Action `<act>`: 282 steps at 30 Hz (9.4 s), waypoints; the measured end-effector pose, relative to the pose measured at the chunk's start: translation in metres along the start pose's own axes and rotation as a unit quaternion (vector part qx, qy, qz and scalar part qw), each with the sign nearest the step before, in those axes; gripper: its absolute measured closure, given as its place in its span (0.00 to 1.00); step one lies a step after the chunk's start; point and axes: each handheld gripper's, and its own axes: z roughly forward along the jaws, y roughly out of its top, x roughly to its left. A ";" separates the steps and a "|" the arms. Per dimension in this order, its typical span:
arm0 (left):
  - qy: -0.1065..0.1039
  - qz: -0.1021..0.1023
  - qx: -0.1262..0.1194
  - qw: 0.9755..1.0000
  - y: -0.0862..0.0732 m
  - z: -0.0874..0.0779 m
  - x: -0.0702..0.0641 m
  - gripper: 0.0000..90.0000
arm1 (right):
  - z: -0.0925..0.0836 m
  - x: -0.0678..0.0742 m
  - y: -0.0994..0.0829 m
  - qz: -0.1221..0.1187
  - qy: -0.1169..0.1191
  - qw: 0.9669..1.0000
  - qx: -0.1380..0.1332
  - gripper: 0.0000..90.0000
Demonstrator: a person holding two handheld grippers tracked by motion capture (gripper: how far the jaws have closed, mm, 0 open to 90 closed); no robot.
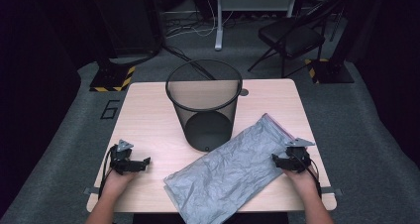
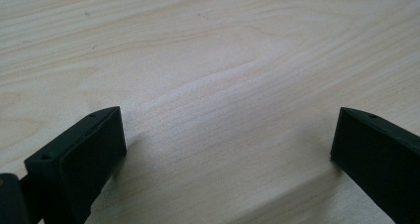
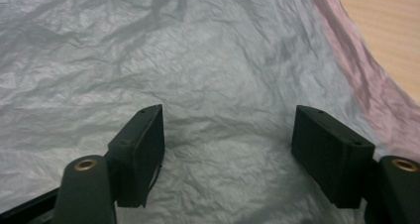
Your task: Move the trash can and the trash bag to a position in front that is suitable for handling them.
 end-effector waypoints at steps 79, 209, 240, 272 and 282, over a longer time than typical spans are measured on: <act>-0.001 0.000 0.000 1.000 0.000 0.001 -0.008 0.00 | 0.008 0.025 0.010 0.073 -0.078 0.994 0.035 0.00; -0.115 0.060 -0.024 0.991 0.250 -0.091 -0.086 0.42 | 0.003 0.013 0.015 0.002 0.056 0.998 0.041 0.94; -0.159 0.083 -0.033 0.983 0.201 -0.137 -0.101 0.42 | 0.002 0.008 0.014 0.004 0.057 0.998 0.041 0.80; -0.172 0.096 -0.033 0.980 0.186 -0.151 -0.111 0.40 | 0.009 0.034 0.007 -0.010 0.014 0.998 0.054 0.01; -0.177 0.101 -0.032 0.979 0.183 -0.154 -0.115 0.40 | 0.003 0.041 0.012 -0.049 0.062 0.996 0.039 0.53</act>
